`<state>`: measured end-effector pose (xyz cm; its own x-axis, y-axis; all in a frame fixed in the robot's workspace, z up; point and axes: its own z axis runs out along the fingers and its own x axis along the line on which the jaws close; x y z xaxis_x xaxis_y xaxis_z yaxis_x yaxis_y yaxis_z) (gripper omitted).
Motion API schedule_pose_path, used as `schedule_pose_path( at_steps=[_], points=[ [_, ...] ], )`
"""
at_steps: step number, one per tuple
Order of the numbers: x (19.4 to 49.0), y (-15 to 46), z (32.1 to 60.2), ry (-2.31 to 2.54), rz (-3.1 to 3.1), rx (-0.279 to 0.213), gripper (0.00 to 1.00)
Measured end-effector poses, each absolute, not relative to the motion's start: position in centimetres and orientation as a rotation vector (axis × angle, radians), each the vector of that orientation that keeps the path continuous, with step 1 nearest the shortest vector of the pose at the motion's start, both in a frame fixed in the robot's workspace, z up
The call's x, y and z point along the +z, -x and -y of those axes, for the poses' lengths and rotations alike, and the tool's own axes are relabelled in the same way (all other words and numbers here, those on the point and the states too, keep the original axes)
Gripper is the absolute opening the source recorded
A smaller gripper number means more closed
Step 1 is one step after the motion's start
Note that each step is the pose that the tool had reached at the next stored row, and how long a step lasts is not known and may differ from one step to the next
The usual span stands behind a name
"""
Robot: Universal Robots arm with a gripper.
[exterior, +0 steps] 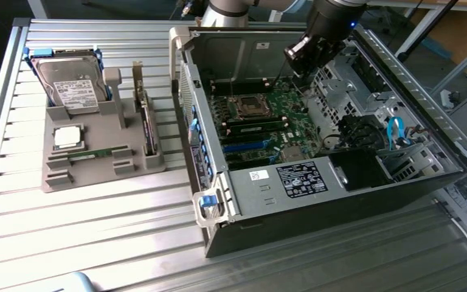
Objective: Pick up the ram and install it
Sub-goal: 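Press down the ram until it locks into place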
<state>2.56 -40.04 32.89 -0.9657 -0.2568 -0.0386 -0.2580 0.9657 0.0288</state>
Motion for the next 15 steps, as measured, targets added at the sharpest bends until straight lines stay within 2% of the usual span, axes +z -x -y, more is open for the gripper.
schedule_pose_path(
  at_steps=[15],
  points=[
    [32.85,-2.49,40.04,0.22,-3.097,0.049,0.11]
  ],
)
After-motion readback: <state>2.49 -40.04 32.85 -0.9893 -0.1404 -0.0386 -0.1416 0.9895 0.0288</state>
